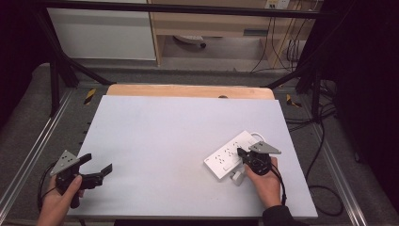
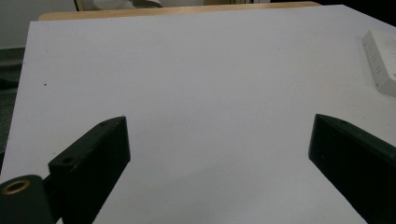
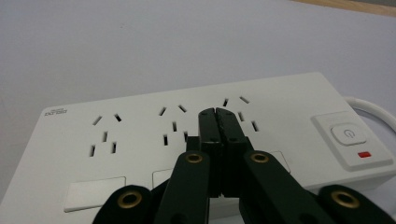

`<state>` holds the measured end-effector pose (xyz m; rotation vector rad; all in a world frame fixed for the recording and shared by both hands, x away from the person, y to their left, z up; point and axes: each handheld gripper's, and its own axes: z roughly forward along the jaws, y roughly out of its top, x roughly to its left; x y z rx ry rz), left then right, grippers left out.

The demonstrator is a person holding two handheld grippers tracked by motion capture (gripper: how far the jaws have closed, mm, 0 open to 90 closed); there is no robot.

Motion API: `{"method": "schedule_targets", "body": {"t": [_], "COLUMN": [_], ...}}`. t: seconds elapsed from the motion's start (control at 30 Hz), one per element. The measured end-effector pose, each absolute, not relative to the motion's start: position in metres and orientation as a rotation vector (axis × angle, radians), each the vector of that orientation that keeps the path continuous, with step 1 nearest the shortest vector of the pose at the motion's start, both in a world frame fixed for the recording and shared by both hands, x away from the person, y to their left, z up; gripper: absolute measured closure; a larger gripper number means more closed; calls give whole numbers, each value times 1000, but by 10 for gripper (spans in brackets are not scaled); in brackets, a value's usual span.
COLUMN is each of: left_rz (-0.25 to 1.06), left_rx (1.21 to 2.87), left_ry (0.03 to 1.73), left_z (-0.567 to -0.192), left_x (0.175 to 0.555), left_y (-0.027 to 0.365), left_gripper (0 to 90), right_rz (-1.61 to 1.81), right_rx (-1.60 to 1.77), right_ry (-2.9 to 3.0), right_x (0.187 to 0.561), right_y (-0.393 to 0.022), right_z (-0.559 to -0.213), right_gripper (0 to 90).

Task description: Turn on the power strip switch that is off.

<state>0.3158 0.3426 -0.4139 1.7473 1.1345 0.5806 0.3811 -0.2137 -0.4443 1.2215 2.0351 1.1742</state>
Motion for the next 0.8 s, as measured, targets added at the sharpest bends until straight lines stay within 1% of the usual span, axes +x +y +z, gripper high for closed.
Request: {"method": "schedule_targets", "body": {"t": [0.8], "left_rz": [586], "left_rx": [1743], "left_ry": [1133], "left_z": [-413], "left_x": [316], "left_y": [343], "left_gripper": [56], "right_rz": [1158], "right_rx": [1233], "right_ry": [2067], "right_x": [373], "right_y": [-212], "right_z": [-445], "right_gripper": [900]}}
